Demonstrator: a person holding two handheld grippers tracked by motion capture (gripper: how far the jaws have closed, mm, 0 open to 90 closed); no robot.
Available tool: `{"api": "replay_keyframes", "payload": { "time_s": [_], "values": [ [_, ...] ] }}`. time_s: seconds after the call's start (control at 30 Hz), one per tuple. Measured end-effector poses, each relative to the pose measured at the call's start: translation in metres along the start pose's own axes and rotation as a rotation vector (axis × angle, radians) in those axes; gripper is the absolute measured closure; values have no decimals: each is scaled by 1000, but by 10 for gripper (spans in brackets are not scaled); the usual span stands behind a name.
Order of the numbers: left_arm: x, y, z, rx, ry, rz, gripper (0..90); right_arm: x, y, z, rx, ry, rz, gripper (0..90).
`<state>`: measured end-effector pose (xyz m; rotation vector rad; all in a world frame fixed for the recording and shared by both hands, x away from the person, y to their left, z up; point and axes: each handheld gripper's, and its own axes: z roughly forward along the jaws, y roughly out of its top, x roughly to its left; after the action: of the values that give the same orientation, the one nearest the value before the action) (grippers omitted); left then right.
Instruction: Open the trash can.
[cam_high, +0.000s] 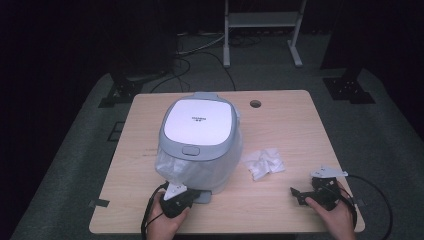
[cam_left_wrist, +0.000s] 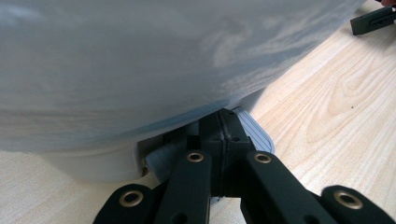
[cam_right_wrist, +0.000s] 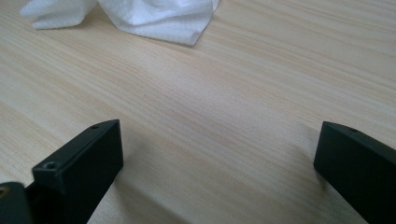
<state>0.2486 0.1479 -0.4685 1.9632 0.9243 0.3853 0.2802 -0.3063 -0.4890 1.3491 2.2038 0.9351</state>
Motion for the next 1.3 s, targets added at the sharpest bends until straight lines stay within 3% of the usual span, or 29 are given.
{"api": "replay_keyframes", "payload": {
  "time_s": [0.47,0.57,1.3],
  "values": [
    [-1,-1,2,19,8,5,900,0,0,0,1,-1,2,2],
    [-2,-3,3,21,5,-18,900,0,0,0,1,-1,2,2],
    [-1,-6,8,54,9,5,900,-1,0,0,2,1,-2,2]
  ]
}}
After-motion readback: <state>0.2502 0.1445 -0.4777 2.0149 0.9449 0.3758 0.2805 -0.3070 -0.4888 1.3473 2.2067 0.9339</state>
